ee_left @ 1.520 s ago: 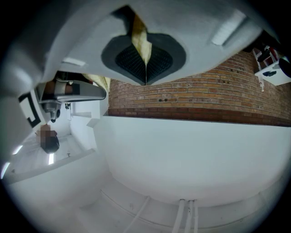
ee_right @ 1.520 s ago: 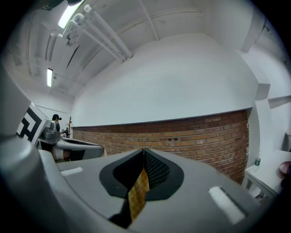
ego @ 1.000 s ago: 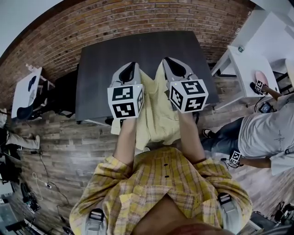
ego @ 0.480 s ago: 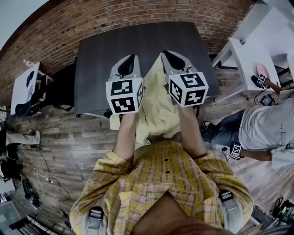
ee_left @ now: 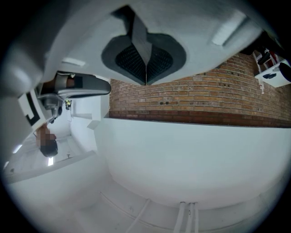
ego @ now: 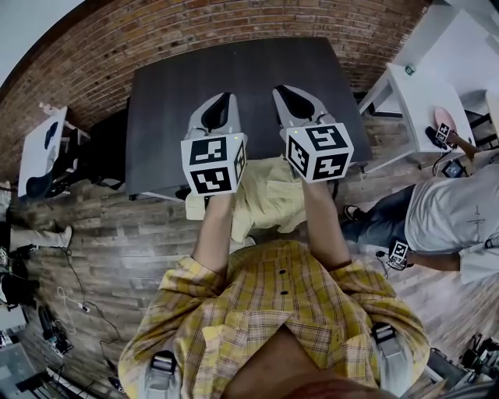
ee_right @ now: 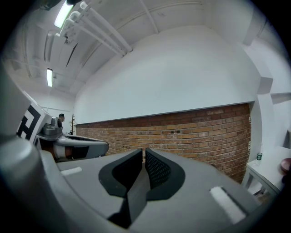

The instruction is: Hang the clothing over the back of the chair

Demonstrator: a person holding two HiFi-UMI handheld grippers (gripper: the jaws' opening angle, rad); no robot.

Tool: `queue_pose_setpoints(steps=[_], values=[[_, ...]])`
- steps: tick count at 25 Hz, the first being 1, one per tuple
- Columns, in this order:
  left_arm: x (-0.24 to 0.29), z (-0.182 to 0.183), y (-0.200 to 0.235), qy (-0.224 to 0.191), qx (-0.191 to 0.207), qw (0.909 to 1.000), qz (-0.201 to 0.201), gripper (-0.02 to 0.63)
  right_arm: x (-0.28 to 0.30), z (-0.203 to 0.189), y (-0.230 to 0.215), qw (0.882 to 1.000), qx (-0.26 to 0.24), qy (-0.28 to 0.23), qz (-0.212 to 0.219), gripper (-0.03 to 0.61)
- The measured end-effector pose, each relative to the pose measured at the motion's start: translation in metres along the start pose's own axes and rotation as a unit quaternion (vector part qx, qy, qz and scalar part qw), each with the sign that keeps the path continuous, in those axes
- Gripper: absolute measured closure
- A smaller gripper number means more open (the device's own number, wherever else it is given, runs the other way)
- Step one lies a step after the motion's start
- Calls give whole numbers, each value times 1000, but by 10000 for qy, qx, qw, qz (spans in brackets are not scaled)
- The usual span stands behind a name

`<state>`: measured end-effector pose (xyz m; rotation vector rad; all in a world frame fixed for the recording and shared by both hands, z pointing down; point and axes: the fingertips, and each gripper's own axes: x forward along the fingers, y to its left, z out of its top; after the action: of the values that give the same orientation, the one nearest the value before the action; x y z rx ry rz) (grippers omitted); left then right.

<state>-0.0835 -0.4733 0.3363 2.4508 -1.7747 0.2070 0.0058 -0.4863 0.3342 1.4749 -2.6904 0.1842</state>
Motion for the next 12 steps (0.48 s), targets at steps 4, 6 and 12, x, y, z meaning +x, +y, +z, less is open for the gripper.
queue_pose_setpoints(steps=[4, 6, 12], values=[[-6, 6, -2, -84, 3, 10000, 5, 609, -6, 4, 4, 10000, -24, -30, 0, 554], [-9, 8, -3, -105, 0, 9999, 4, 609, -8, 7, 5, 10000, -43, -61, -6, 557], [-20, 10, -10, -158, 44, 9999, -14, 611, -21, 13, 9, 9997, -99, -223, -14, 572]])
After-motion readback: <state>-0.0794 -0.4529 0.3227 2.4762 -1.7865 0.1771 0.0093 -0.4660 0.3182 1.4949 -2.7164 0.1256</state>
